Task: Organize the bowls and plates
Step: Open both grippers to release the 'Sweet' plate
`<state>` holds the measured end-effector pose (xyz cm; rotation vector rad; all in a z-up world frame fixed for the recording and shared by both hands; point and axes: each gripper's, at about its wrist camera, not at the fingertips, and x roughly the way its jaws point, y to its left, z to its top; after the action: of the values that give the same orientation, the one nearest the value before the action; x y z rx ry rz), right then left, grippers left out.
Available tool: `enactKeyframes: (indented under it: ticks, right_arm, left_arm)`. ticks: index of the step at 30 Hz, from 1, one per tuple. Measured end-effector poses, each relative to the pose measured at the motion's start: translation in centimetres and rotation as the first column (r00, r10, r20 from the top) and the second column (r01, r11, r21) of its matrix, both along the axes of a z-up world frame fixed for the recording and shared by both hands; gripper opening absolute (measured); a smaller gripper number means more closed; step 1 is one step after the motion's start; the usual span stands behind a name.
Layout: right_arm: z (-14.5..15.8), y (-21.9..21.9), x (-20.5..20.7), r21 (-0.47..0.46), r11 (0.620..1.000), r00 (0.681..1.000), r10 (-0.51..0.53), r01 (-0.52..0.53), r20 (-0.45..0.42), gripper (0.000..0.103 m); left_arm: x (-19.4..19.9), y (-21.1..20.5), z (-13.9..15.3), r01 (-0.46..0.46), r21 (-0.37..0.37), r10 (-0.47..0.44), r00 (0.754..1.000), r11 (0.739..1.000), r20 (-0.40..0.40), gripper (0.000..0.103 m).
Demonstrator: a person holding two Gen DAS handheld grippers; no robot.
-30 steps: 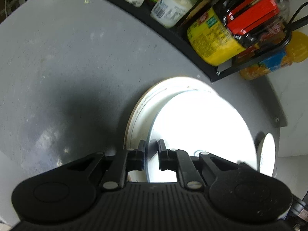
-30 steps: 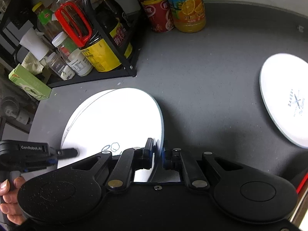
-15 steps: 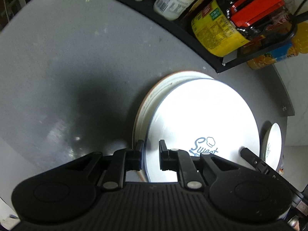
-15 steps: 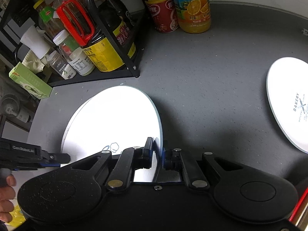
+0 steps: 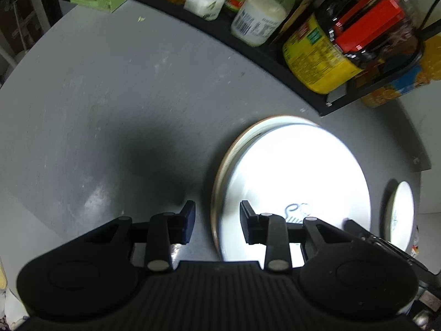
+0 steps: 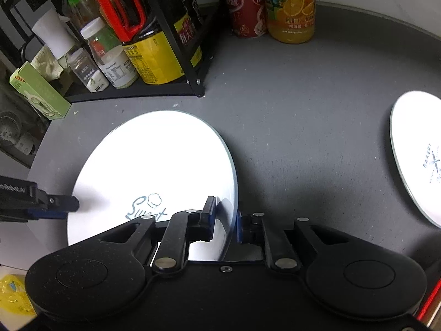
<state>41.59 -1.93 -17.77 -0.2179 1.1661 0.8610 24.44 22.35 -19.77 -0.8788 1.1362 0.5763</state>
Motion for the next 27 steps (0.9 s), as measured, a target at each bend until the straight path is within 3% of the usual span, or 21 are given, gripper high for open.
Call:
enactKeyframes:
  ticks: [15,17,20,25,27]
  right_arm:
    - [0.0,1.3,-0.4,-0.034,0.999,1.0,-0.009,0.01,0.023,0.022]
    - [0.7,1.0,-0.7,-0.017,1.0,1.0,-0.013,0.013,0.013,0.029]
    - [2.0,0.5,-1.4,0.006,1.0,0.999,-0.022,0.022,0.026,0.052]
    - [3.8,-0.7,-2.4,0.041,0.998,0.998,-0.058,0.056,0.036,0.071]
    - [4.4,-1.1,-2.7,0.058,0.996,0.996,-0.076,0.074,0.046,0.078]
  left_arm:
    - [-0.2,1.1,-1.6,-0.057,0.005,0.057,0.998,0.998,0.024,0.043]
    - [-0.2,1.1,-1.3,-0.059,0.013,0.059,0.998,0.998,0.017,0.043]
    - [-0.3,0.9,-0.4,-0.052,0.053,0.051,0.999,0.997,0.016,0.044]
    - [-0.5,0.3,1.2,-0.005,0.072,0.001,0.999,0.997,0.052,0.069]
    - [-0.7,-0.3,2.0,0.02,0.091,-0.026,0.997,0.996,0.069,0.074]
